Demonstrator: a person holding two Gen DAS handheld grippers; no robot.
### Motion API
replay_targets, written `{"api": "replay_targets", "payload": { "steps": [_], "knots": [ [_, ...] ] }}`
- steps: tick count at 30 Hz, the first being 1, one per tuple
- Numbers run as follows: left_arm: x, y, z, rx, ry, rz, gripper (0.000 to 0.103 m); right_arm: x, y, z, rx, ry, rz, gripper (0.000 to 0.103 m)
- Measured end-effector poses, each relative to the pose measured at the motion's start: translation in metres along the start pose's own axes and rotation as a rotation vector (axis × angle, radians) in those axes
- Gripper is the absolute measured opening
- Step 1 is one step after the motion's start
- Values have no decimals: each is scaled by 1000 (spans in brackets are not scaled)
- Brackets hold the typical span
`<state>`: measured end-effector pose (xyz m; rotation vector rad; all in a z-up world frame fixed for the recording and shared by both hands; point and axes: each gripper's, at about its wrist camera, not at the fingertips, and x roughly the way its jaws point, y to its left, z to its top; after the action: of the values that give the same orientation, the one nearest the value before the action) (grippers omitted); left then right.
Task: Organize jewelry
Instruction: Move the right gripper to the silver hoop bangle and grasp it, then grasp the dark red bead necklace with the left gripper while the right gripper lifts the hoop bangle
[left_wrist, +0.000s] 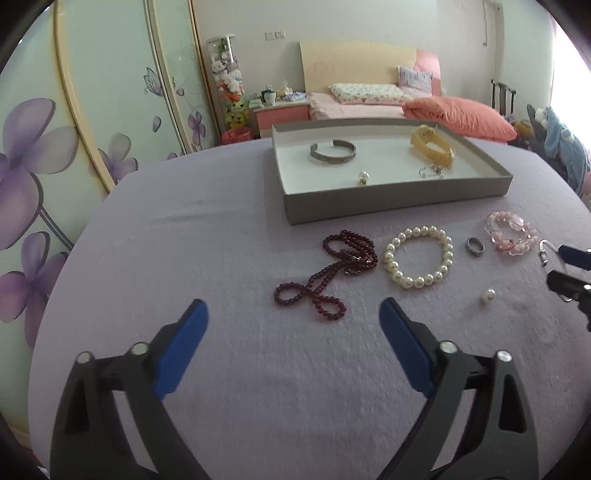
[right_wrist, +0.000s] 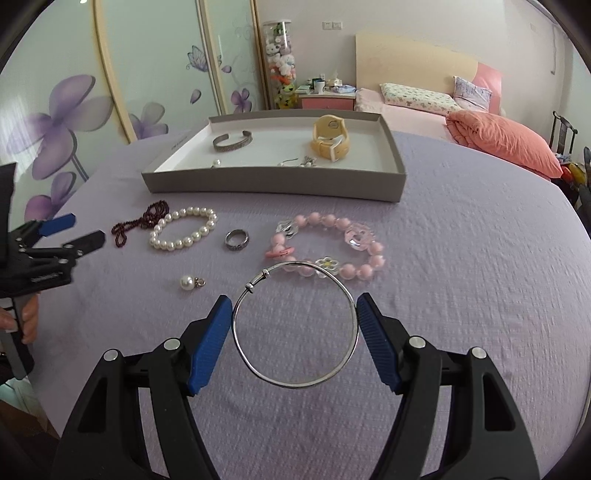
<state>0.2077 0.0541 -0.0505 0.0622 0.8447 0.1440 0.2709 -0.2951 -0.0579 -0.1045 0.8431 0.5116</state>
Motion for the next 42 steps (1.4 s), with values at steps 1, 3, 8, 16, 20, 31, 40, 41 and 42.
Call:
{"api": "replay_targets", "payload": {
  "steps": [1,3,8,16,20,31,40,41,42],
  "knots": [
    [5,-2,2,1,14,7,87,0,-1,0,3,-1,0,71],
    [15,-7,5,1,41,11,85,0,-5,1,15,-3,-1,71],
    [35,-16,8,-17,103,-7,78,0,-14,-1,41,-3,-1,71],
    [52,-18,24,-117,113,-29,62,-2,-28,-2,72,-7,1,71],
    [56,-25,29,-114,114,-31,62,-2,-32,-3,85,-7,-1,71],
    [60,-29,37,-111,94,-28,23,-7,-30,-1,92,-15,6,71],
    [43,-19,18,-26,73,-67,10,-14,-26,1,88,-35,13,71],
    [40,-17,15,-26,75,-71,10,-15,-25,2,87,-38,14,71],
    [38,-15,13,-25,77,-72,9,-16,-24,3,85,-40,14,71]
  ]
}}
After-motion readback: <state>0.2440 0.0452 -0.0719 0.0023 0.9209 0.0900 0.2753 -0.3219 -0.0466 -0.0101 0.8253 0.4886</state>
